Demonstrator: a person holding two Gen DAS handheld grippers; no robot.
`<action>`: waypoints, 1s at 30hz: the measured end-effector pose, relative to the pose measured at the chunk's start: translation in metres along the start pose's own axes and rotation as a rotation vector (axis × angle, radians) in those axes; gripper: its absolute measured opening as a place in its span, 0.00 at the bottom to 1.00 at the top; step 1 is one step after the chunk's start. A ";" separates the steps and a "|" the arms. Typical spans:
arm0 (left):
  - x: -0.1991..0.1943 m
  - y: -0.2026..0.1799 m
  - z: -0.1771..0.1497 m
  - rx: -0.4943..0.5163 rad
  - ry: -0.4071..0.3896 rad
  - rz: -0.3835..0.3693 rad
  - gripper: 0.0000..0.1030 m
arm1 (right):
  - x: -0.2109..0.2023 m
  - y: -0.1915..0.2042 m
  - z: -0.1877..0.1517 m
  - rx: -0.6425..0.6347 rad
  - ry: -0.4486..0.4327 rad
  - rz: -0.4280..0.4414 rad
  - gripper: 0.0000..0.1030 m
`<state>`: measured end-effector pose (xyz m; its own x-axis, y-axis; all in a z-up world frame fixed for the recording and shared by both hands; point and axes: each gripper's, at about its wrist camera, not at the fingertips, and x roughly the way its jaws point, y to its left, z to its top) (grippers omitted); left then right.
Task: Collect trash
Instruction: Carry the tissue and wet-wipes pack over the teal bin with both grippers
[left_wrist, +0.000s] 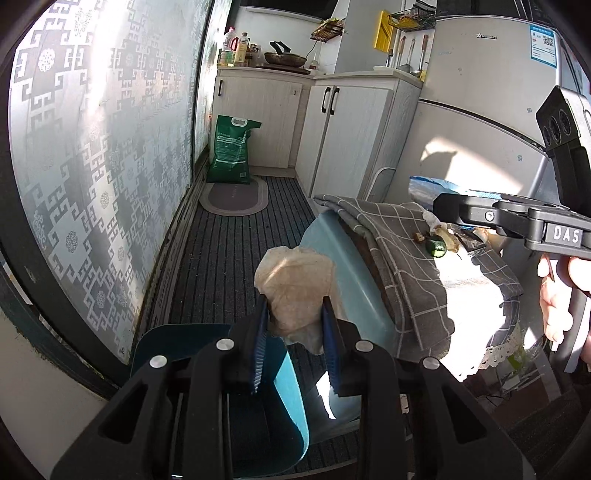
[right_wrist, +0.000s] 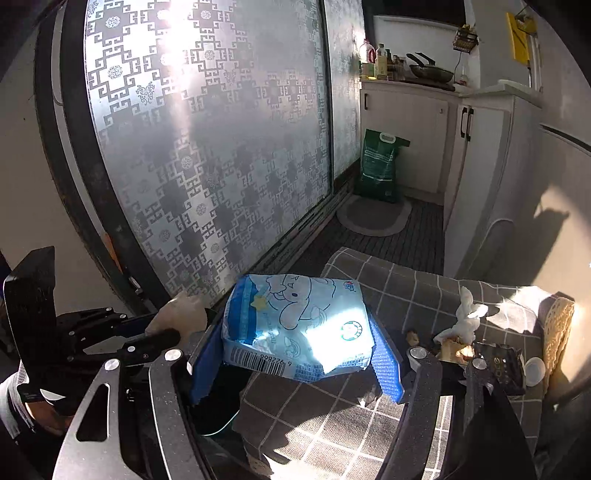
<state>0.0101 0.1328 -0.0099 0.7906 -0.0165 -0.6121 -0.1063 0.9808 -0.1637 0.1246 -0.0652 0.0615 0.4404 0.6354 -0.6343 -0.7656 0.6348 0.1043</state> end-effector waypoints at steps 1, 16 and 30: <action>0.001 0.007 -0.004 -0.006 0.013 0.012 0.29 | 0.003 0.008 0.000 -0.003 0.007 0.015 0.69; 0.033 0.076 -0.070 -0.090 0.218 0.086 0.29 | 0.072 0.091 -0.013 -0.059 0.137 0.125 0.69; 0.085 0.108 -0.116 -0.125 0.392 0.098 0.29 | 0.127 0.114 -0.027 -0.047 0.273 0.112 0.69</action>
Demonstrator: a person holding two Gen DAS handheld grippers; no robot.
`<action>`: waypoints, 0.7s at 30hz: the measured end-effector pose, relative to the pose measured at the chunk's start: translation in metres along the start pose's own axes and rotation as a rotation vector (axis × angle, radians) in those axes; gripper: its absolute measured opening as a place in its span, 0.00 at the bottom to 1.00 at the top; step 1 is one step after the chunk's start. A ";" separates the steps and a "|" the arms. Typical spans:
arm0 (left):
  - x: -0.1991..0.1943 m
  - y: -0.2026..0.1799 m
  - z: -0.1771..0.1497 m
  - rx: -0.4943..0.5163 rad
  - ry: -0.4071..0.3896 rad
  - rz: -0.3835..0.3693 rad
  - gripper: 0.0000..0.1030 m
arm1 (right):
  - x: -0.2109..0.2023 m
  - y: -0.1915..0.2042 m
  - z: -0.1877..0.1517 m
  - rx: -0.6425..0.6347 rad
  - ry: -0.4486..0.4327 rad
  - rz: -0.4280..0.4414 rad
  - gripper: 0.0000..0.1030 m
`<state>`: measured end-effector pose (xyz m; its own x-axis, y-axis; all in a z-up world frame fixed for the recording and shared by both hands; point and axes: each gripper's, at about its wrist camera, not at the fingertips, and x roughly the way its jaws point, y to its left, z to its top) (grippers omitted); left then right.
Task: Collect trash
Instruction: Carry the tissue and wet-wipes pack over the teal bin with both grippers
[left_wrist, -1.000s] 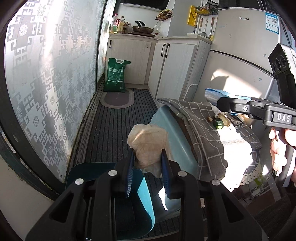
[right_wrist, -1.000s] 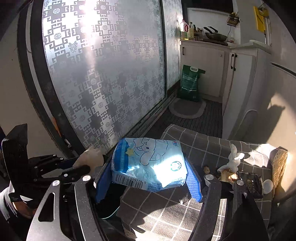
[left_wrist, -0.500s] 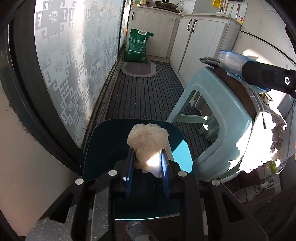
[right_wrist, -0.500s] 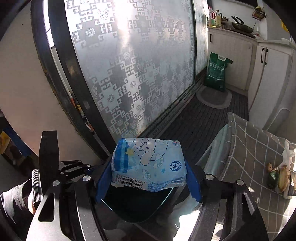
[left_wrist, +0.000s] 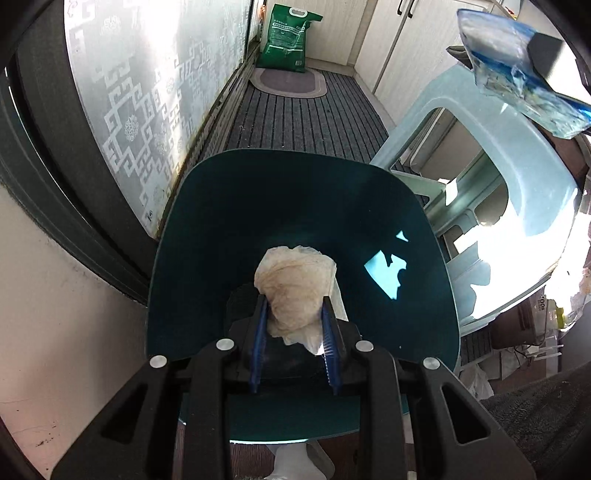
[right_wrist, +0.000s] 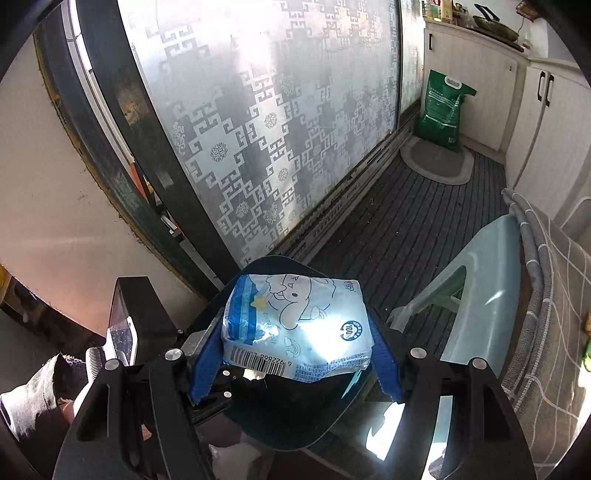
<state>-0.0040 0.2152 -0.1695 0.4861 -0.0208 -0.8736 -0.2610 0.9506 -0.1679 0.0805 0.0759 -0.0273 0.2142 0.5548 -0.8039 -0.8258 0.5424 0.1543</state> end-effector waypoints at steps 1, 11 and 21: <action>0.003 0.001 -0.002 0.002 0.011 0.007 0.30 | 0.005 0.000 -0.001 0.001 0.014 0.000 0.69; -0.009 0.004 0.001 0.028 -0.045 0.045 0.48 | 0.047 0.003 -0.017 -0.011 0.108 -0.013 0.69; -0.077 0.012 0.018 0.000 -0.264 0.025 0.33 | 0.053 -0.005 -0.026 -0.018 0.135 -0.019 0.69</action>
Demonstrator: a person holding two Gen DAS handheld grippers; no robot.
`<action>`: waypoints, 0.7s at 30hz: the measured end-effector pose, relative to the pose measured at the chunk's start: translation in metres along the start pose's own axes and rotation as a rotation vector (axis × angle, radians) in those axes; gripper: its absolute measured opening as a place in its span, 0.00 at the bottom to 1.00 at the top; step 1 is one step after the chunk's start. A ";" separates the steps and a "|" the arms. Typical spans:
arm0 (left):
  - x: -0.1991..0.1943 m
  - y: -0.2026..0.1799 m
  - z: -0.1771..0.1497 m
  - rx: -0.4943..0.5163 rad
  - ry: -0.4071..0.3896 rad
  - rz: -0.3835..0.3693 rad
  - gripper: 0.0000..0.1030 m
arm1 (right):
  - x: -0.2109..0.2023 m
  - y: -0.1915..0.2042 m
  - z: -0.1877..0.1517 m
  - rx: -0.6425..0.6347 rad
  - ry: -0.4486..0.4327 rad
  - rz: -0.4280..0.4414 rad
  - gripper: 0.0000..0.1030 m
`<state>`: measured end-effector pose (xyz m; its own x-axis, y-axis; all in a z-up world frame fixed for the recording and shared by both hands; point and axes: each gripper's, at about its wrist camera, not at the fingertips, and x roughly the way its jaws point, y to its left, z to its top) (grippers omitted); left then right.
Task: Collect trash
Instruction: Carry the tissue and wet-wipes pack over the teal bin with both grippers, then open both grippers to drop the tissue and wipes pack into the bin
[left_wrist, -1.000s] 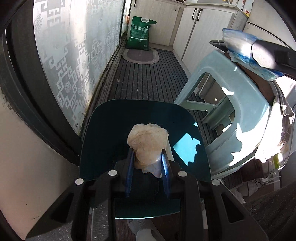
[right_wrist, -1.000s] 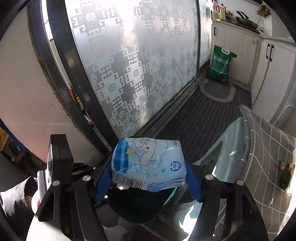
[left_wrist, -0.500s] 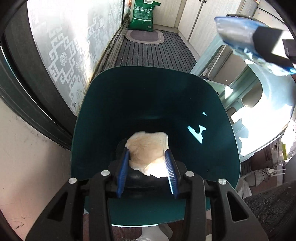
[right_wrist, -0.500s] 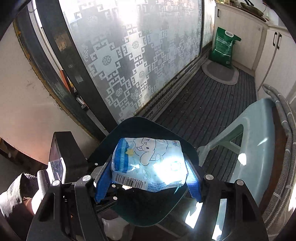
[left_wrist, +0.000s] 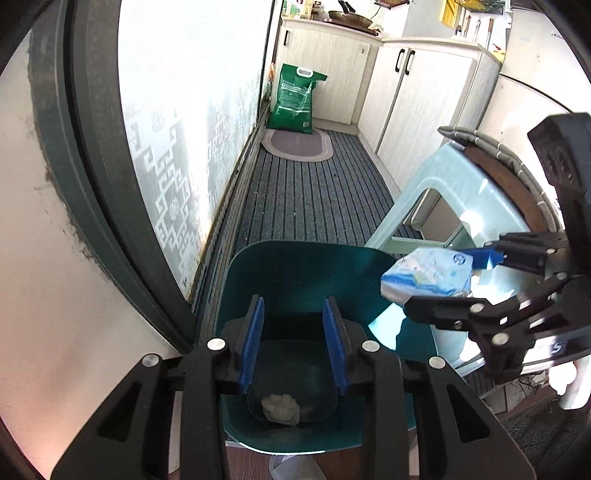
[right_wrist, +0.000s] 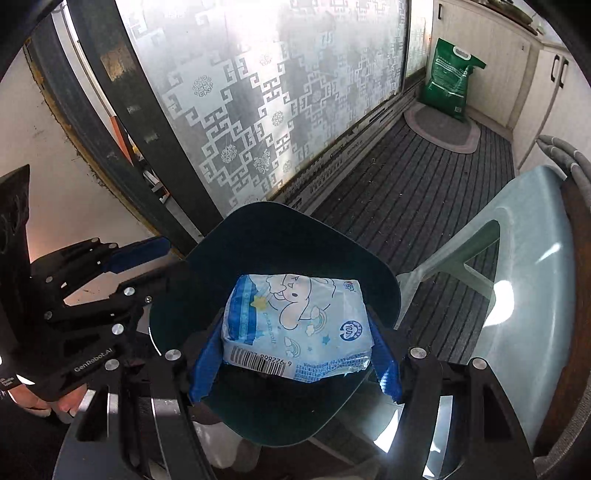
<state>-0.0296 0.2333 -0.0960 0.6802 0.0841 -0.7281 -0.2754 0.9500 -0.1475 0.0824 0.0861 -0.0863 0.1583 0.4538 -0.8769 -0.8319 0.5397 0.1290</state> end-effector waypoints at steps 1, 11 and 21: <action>-0.007 -0.001 0.003 -0.001 -0.019 -0.007 0.32 | 0.002 0.000 -0.001 -0.002 0.005 0.001 0.69; -0.063 -0.022 0.026 0.025 -0.233 -0.052 0.28 | 0.039 0.005 -0.020 -0.009 0.089 0.038 0.70; -0.088 -0.038 0.039 0.015 -0.295 -0.113 0.28 | 0.050 0.008 -0.034 -0.017 0.112 0.047 0.78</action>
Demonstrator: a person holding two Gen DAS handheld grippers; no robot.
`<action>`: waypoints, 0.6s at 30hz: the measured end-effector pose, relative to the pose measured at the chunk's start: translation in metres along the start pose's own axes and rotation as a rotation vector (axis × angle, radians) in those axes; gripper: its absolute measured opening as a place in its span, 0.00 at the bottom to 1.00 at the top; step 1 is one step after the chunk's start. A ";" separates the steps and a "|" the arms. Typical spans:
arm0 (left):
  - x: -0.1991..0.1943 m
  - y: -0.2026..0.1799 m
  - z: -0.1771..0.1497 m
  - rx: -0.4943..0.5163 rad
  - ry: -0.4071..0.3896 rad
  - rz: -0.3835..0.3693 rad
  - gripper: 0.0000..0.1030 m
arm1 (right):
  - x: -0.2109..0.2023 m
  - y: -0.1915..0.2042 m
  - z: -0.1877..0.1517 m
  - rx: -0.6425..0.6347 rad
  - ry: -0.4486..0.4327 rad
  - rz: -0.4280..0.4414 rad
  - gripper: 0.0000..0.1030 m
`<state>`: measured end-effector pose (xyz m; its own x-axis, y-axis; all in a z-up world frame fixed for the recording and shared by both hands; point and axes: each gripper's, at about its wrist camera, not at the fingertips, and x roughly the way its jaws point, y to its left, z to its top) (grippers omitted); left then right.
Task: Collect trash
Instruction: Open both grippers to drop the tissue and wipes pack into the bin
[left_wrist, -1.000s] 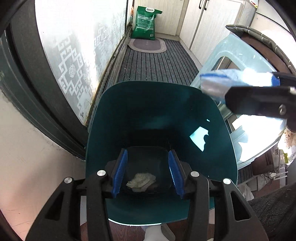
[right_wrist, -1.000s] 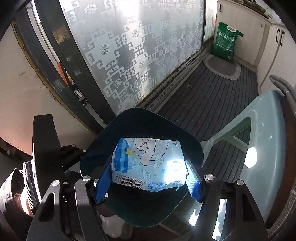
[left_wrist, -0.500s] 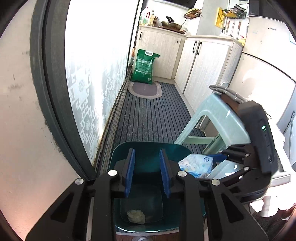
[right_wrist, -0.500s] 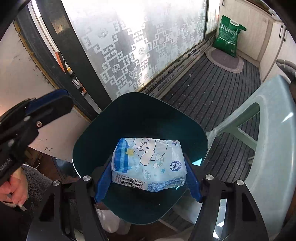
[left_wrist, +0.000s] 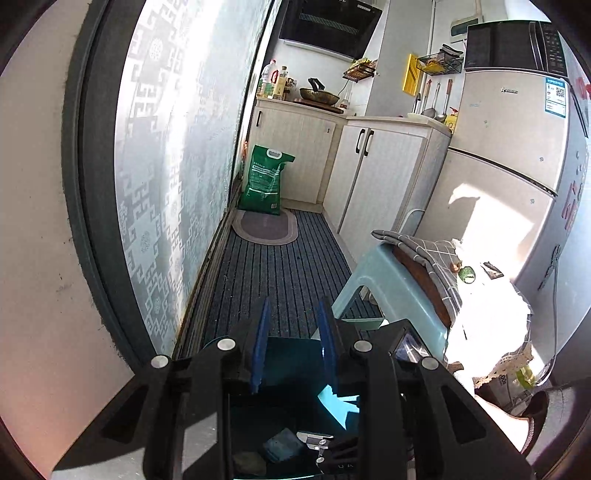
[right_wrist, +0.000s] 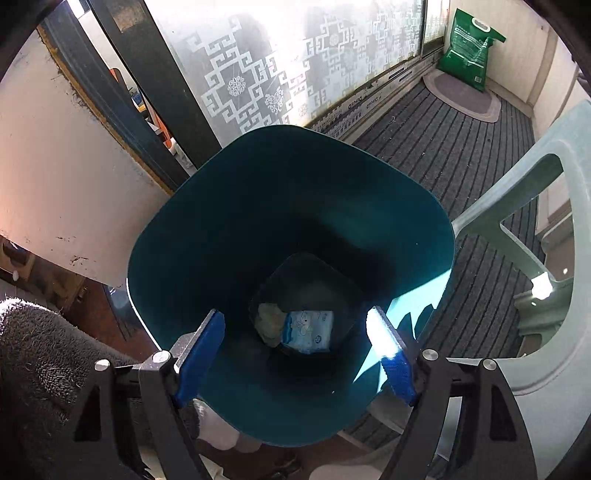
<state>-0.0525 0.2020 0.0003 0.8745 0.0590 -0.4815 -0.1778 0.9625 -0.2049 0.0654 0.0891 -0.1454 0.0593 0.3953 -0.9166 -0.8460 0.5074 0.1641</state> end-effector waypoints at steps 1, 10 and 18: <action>-0.001 -0.001 0.002 0.000 -0.004 -0.002 0.28 | -0.004 0.000 0.000 -0.005 -0.010 0.002 0.78; -0.014 -0.009 0.016 -0.003 -0.074 0.012 0.29 | -0.070 0.014 0.007 -0.089 -0.192 -0.025 0.56; -0.020 -0.031 0.028 0.003 -0.130 -0.032 0.29 | -0.151 0.005 0.013 -0.099 -0.377 -0.095 0.54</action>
<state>-0.0514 0.1784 0.0403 0.9310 0.0616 -0.3597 -0.1473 0.9652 -0.2159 0.0593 0.0422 -0.0013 0.3146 0.6126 -0.7251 -0.8730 0.4866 0.0323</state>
